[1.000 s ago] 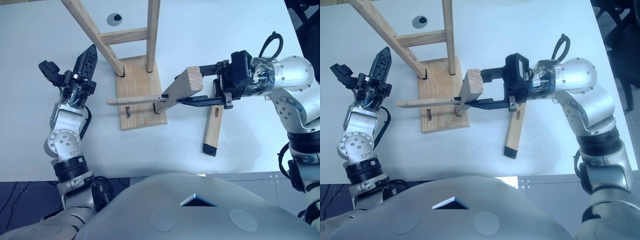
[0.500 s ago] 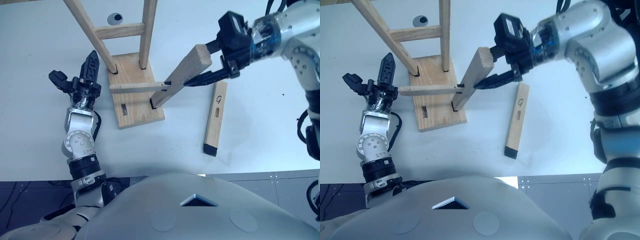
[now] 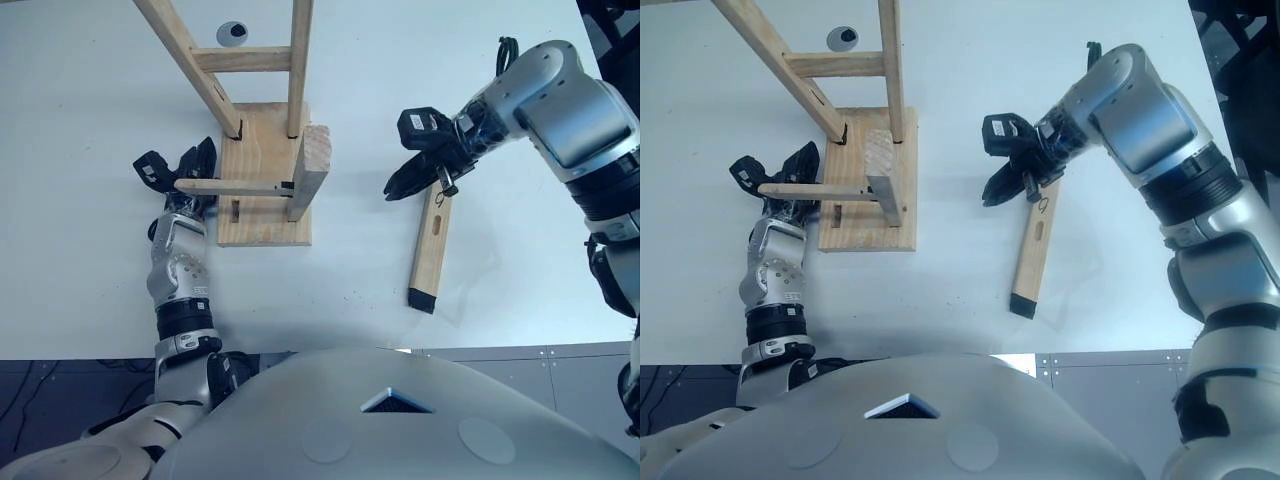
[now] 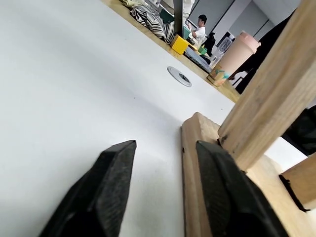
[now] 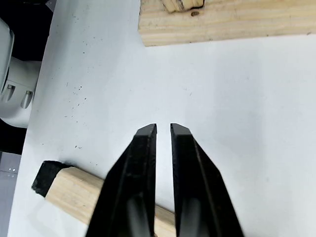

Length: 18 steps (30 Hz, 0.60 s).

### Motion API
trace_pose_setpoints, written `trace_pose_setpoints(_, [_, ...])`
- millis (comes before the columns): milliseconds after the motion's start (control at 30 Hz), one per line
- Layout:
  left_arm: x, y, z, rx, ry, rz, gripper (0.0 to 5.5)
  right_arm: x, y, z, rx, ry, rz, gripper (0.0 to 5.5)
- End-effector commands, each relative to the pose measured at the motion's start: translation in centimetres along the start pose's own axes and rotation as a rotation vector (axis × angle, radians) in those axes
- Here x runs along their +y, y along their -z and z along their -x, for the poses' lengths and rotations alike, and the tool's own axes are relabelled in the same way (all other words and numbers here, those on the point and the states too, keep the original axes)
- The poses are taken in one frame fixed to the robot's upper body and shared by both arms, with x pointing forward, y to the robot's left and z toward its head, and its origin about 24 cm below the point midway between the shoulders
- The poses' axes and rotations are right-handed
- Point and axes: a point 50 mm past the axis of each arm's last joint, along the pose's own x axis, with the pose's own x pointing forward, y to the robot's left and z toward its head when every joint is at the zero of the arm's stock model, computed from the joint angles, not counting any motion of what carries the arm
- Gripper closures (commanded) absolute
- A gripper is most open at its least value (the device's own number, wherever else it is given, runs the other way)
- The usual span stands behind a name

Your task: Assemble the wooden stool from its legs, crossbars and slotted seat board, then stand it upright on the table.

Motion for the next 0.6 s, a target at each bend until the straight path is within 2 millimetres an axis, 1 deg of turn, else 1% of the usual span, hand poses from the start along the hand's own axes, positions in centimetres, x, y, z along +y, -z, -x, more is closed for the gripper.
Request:
trace_pose_setpoints(33, [1.2, 1.2, 0.7, 0.033, -0.057, 0.028, 3.91, -0.4, -0.5, 0.6, -0.159, 0.156, 0.039, 5.25])
trace_pose_setpoints(67, [1.4, 0.9, 0.8, 0.021, -0.061, 0.031, 4.02, -0.4, -0.2, 0.7, -0.205, 0.187, 0.017, 5.25])
trace_pose_setpoints(100, [1.6, 0.7, 0.9, 0.007, -0.063, 0.031, 4.13, -0.3, 0.3, 0.7, -0.242, 0.220, -0.005, 5.07])
trace_pose_setpoints(167, [1.8, -0.1, 0.9, -0.011, -0.063, 0.024, 4.50, -0.6, 2.1, 1.1, -0.277, 0.344, -0.088, 4.75])
trace_pose_setpoints(233, [2.2, -0.6, 0.9, -0.003, -0.070, 0.001, 4.91, -0.9, 4.4, 1.5, -0.238, 0.501, -0.181, 4.32])
trace_pose_setpoints(267, [2.2, -0.6, 0.9, 0.003, -0.069, -0.006, 5.00, -0.8, 5.6, 1.9, -0.221, 0.571, -0.244, 4.21])
trace_pose_setpoints(300, [2.3, -0.7, 1.0, 0.004, -0.072, -0.014, 5.23, -0.6, 6.5, 2.2, -0.213, 0.621, -0.304, 3.98])
trace_pose_setpoints(367, [2.5, -1.0, 1.5, -0.012, -0.088, -0.047, 5.48, 0.4, 7.7, 2.5, -0.215, 0.688, -0.419, 3.68])
trace_pose_setpoints(500, [3.9, -2.0, 3.6, -0.078, -0.166, -0.092, 5.50, 3.8, 9.4, 2.6, -0.154, 0.739, -0.573, 3.05])
trace_pose_setpoints(567, [4.4, -2.0, 4.3, -0.091, -0.198, -0.093, 5.50, 4.9, 9.6, 2.6, -0.138, 0.734, -0.636, 2.96])
trace_pose_setpoints(600, [4.5, -2.0, 4.6, -0.097, -0.209, -0.093, 5.50, 5.2, 9.7, 2.6, -0.132, 0.742, -0.665, 2.96])
